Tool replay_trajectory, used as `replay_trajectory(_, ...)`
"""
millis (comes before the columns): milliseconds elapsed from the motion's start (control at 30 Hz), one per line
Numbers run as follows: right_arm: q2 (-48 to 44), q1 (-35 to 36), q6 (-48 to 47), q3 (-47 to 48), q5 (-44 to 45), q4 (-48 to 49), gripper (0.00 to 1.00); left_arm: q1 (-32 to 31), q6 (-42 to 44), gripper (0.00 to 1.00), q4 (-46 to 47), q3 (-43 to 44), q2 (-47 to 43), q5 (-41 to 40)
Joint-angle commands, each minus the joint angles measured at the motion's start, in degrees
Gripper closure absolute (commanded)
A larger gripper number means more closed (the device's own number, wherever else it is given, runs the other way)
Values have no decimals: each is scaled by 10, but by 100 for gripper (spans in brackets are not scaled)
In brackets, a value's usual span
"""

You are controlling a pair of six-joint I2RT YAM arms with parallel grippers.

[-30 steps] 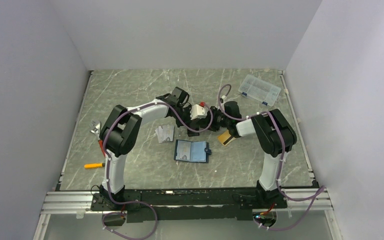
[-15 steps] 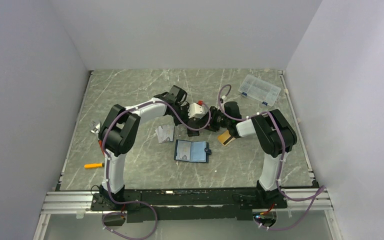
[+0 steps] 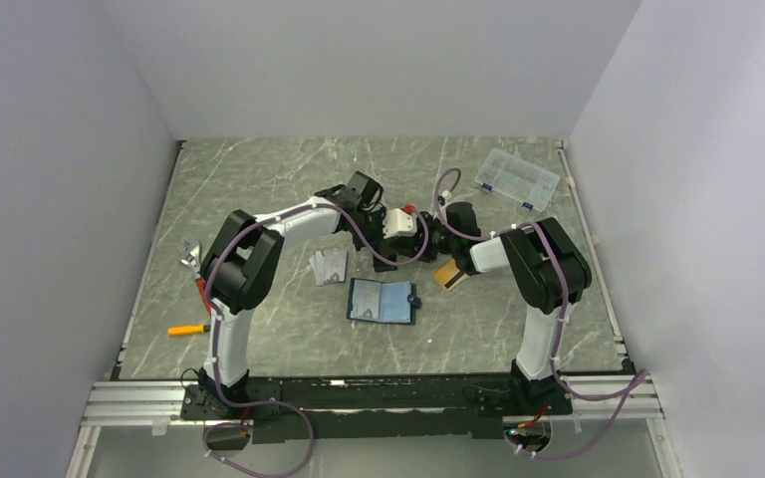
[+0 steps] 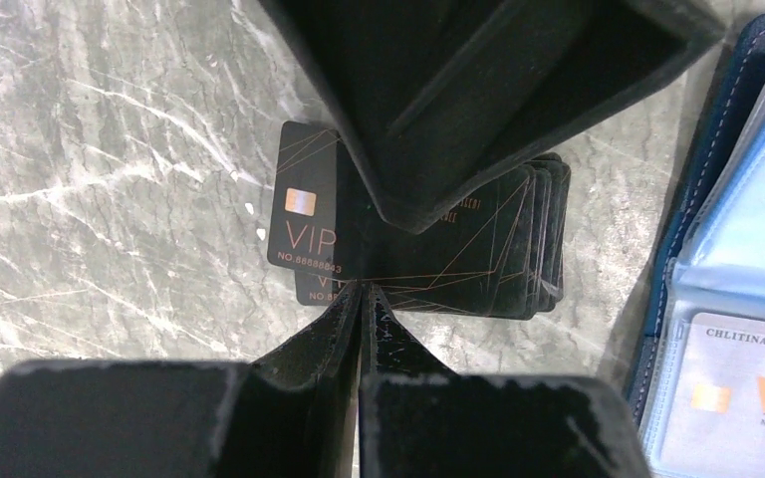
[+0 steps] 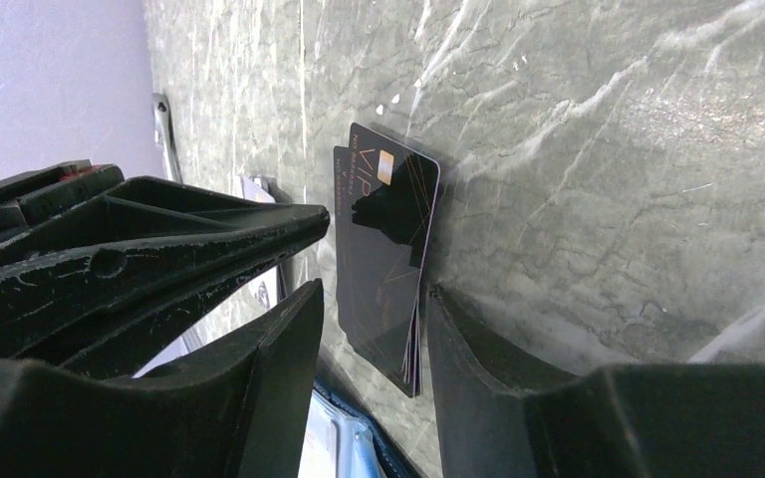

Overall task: Put the credit cards into the card holder
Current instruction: Pick up the credit card from the storage box.

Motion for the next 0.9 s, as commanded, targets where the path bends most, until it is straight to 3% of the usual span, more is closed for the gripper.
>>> replay_trajectory(0, 8, 2, -5, -14, 47, -38, 54, -4, 11, 92, -1, 18, 10, -8)
replay_trajectory(400, 17, 1, 28, -36, 43, 1, 55, -37, 53, 93, 19, -5, 23, -63)
replay_trajectory(733, 11, 0, 41, -66, 49, 27, 55, -41, 33, 93, -23, -1, 28, 14)
replay_trajectory(867, 16, -3, 72, -85, 38, 85, 56, -43, 29, 94, -31, 1, 30, 22)
